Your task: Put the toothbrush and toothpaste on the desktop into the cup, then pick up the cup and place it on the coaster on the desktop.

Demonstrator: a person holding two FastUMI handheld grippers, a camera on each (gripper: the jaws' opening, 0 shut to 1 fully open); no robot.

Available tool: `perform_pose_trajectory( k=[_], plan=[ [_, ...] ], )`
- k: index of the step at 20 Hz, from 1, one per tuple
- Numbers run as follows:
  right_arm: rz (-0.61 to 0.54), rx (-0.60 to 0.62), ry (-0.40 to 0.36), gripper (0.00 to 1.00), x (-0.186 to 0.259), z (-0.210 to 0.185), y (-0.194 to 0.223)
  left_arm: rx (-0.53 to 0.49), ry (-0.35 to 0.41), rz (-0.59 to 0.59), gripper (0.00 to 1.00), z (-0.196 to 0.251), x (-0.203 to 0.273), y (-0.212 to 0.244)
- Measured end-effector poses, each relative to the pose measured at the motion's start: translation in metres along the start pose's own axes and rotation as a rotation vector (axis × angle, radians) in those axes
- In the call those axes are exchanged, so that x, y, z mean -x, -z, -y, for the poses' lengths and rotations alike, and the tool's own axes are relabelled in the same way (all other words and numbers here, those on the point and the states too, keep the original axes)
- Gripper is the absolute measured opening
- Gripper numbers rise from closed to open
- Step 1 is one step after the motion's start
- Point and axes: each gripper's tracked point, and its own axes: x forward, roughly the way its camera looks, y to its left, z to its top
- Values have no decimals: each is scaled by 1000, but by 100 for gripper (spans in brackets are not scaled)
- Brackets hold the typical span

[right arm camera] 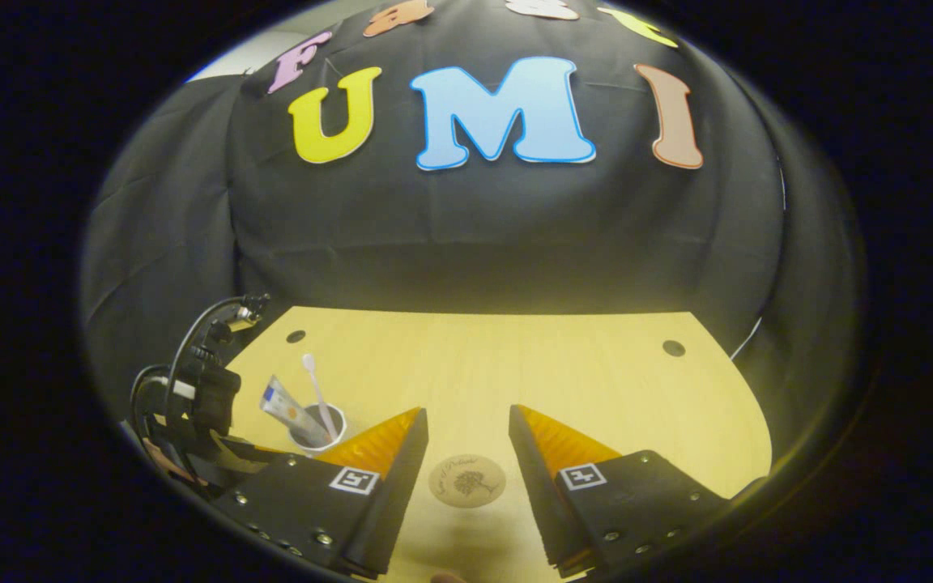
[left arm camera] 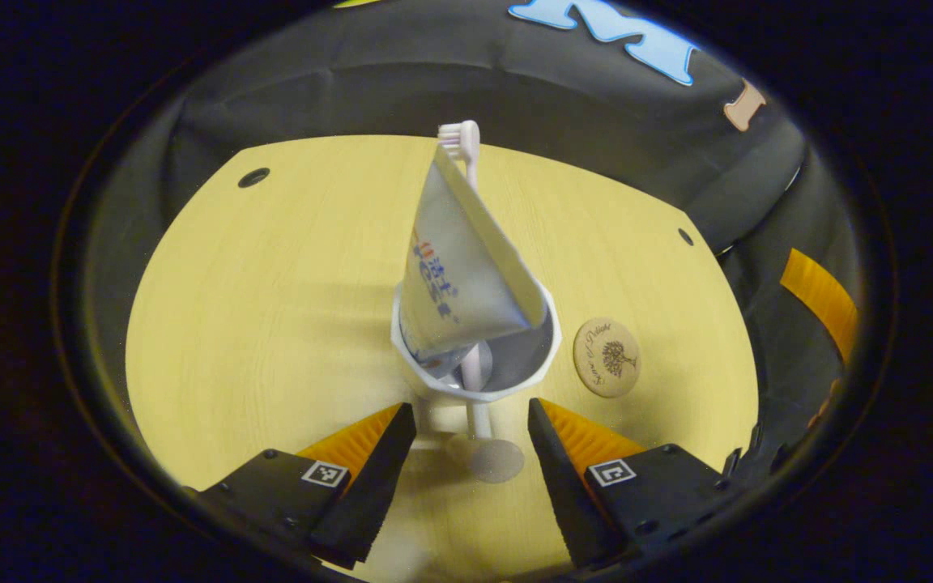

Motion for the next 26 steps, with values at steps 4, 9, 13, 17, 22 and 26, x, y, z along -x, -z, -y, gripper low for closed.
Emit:
perform_pose_trajectory(
  k=[4,9,13,17,22,26],
  plan=[
    [-18,-32,4,66,-3,12,6,-23,-41,-26,92,-6,-8,-2],
    [-35,-48,15,66,-3,24,11,-58,-87,-60,74,-11,-14,-1],
    [-43,-63,17,66,0,29,15,-50,-116,-72,63,-13,-13,1],
    [-57,-80,21,66,3,35,20,-85,-142,-81,38,-18,-13,1],
    [-56,-90,38,66,8,44,20,-93,-147,-47,39,-14,-15,-4],
    [-53,-102,49,66,13,52,22,-135,-134,-21,33,2,-12,-13]
  ],
)
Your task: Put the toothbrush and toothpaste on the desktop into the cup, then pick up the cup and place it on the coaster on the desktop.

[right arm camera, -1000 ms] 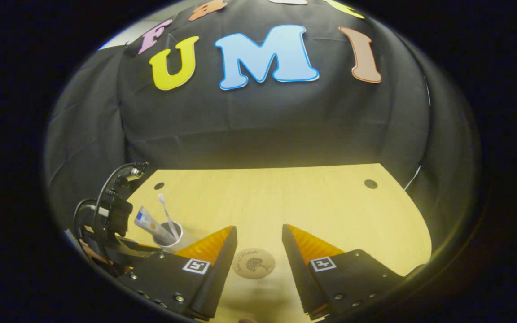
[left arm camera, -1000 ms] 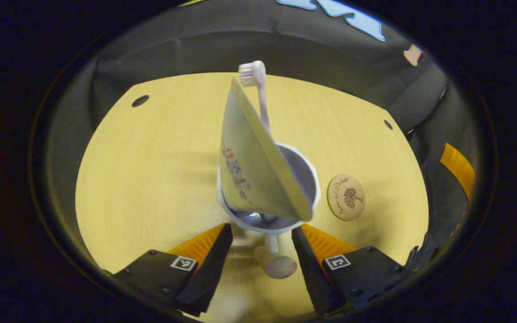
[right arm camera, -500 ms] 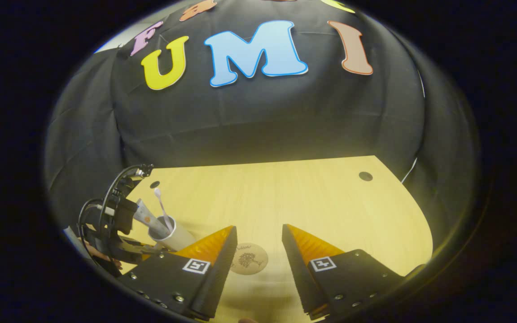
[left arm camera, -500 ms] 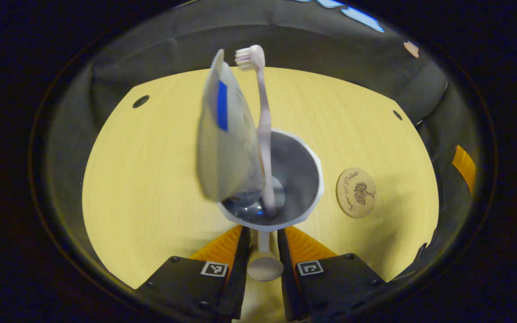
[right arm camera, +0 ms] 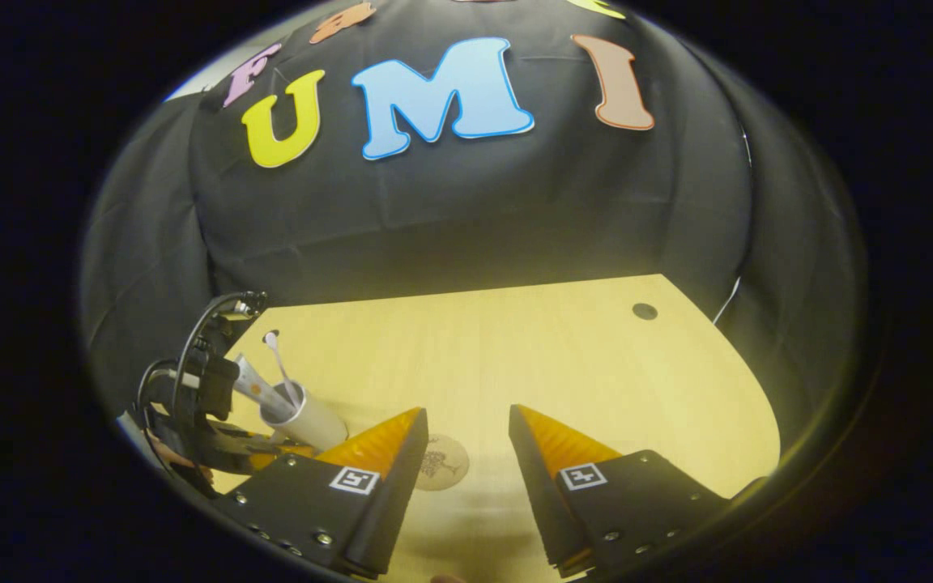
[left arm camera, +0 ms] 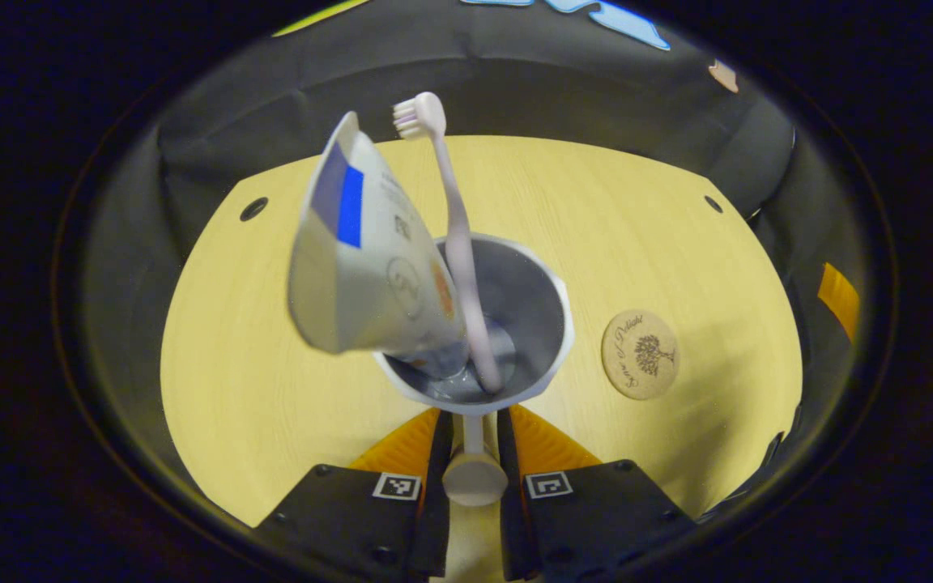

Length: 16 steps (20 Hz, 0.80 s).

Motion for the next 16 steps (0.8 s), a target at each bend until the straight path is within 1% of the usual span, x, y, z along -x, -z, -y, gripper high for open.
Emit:
perform_pose_trajectory(
  k=[7,8,9,13,16],
  plan=[
    [7,-7,12,66,10,11,1,-59,98,20,33,67,-2,-11],
    [9,-8,18,66,12,14,1,-70,110,21,39,77,0,-12],
    [11,-11,24,66,14,18,2,-82,121,22,39,87,-2,-14],
    [12,-39,52,66,21,37,5,-117,153,16,39,114,-11,-14],
    [13,-57,75,66,27,53,8,-134,163,3,39,126,-17,-13]
  ],
)
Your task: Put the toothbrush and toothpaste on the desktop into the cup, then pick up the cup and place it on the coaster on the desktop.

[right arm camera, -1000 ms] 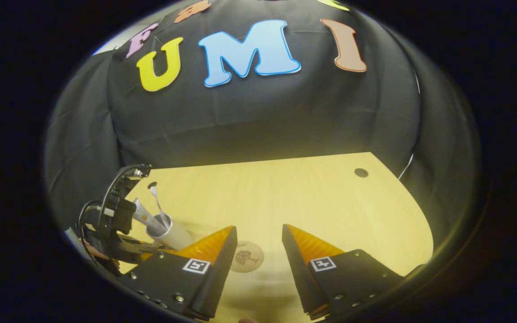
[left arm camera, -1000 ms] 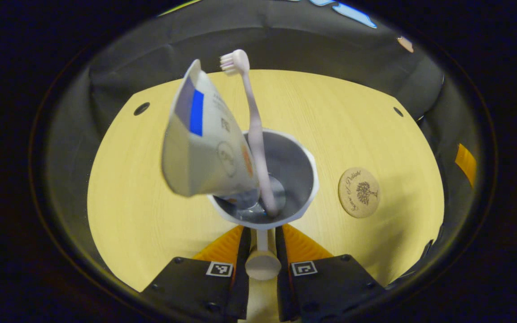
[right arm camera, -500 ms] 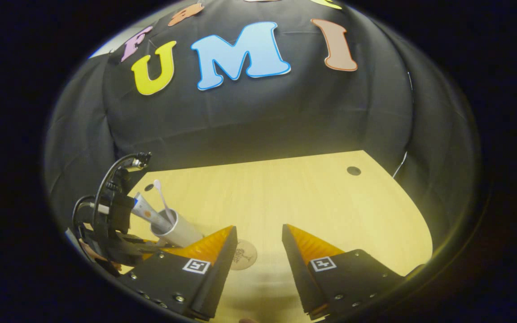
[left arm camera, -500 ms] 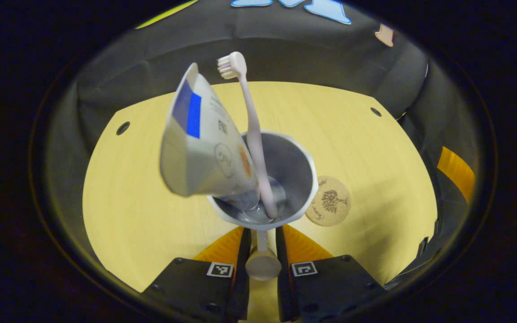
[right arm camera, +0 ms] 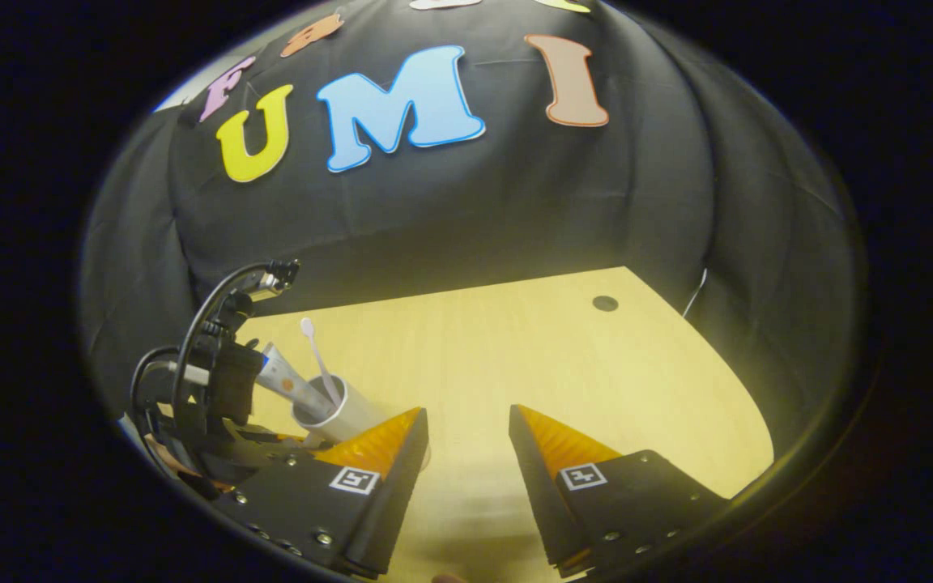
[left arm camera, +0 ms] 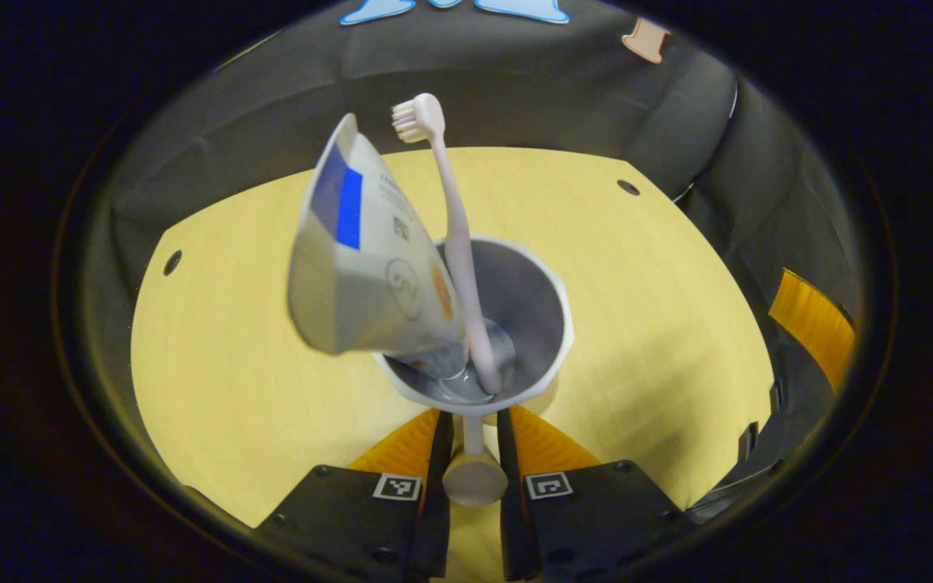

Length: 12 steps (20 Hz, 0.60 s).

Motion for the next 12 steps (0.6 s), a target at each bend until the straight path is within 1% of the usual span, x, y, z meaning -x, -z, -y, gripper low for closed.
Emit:
perform_pose_trajectory(
  k=[3,4,5,6,9,11,12],
  plan=[
    [-7,-18,21,64,3,15,5,-12,1,-15,39,21,-4,-2],
    [-8,-25,28,64,4,19,5,-16,1,-21,33,24,-7,-2],
    [-8,-32,35,66,6,23,7,-20,0,-27,33,26,-11,0],
    [-9,-40,42,66,-5,36,5,-25,-2,-34,33,27,-14,0],
    [-9,-63,56,66,-1,46,8,-49,-16,-38,33,30,-18,3],
    [-11,-77,61,66,0,50,10,-66,-31,-42,33,34,-20,5],
    [-11,-83,62,66,12,42,11,-67,-36,-46,33,37,-20,5]
  ],
)
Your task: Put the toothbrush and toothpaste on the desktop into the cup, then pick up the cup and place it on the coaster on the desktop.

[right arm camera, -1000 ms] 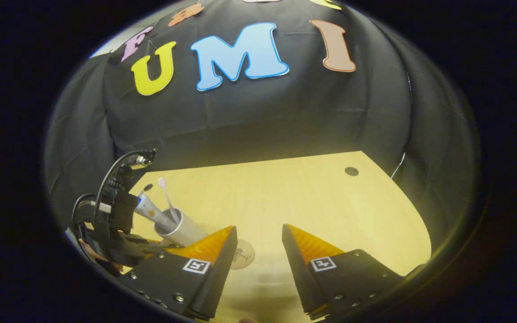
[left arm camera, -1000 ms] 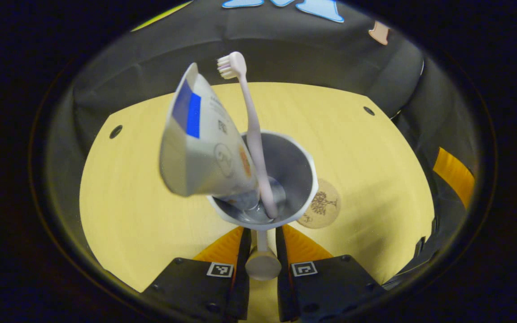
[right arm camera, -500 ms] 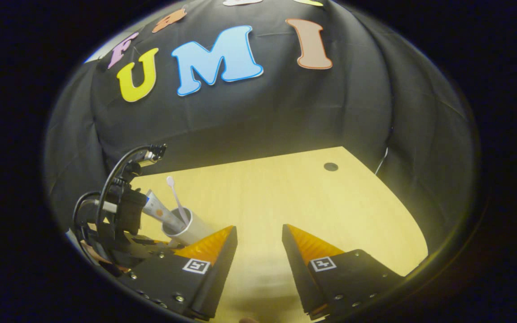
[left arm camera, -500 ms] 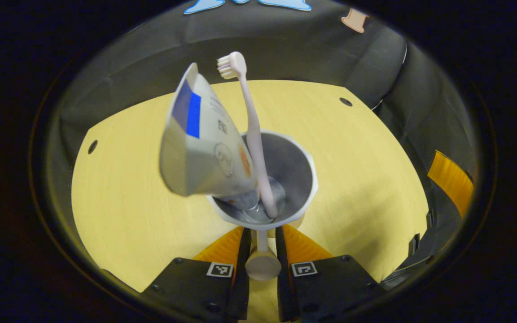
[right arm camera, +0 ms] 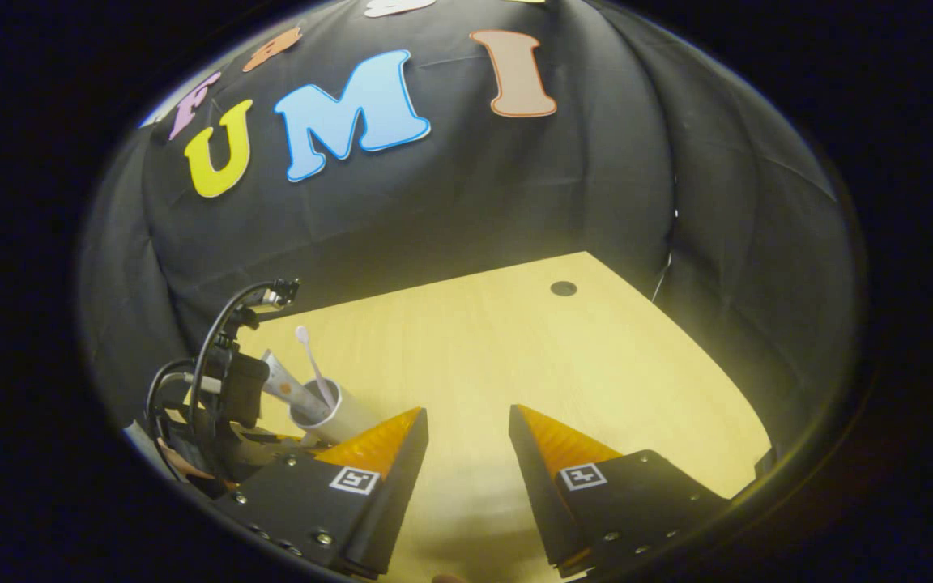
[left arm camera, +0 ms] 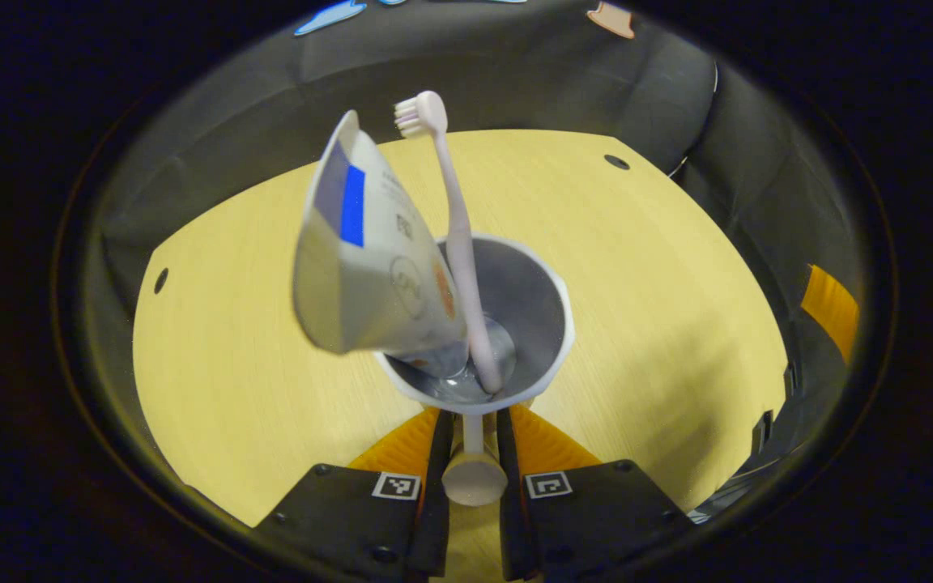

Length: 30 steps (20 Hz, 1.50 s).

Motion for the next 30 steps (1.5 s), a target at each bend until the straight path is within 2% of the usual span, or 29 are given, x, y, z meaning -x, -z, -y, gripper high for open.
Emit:
perform_pose_trajectory(
  k=[1,2,3,4,5,7,8,11,14,15,16,17,19,20,27,30],
  plan=[
    [0,-6,-1,66,0,-1,0,-1,-4,1,38,1,1,1],
    [-2,-12,-3,64,0,-1,0,-3,-10,0,33,1,0,1],
    [-3,-16,-6,66,0,-1,0,-6,-14,1,39,-1,-1,1],
    [-2,-16,-9,66,1,-2,0,-5,-18,0,39,-1,-1,1],
    [0,-12,-13,66,2,-2,1,-5,-19,-1,34,0,0,2],
    [2,1,-18,66,3,-3,1,-1,-20,-3,35,2,3,3],
    [4,6,-20,66,3,-3,1,-1,-10,4,42,5,5,3],
    [11,10,-32,66,7,-5,-2,-17,-2,24,41,15,13,2],
    [27,23,-37,66,15,-7,-6,-2,17,60,72,25,23,0],
    [33,30,-40,66,16,-7,-7,0,16,78,72,26,28,0],
    [40,37,-43,66,17,-7,-9,3,14,93,82,26,33,0],
    [49,44,-48,66,20,-8,-11,9,13,109,78,26,39,0],
    [67,58,-59,66,30,-12,-15,23,10,149,78,26,55,-2],
    [79,65,-63,66,35,-14,-16,30,10,173,89,26,64,-4],
    [174,117,-112,66,63,-29,-38,62,-42,372,91,22,130,-17],
    [214,153,-134,66,75,-37,-46,83,-75,488,100,19,170,-28]
  ],
)
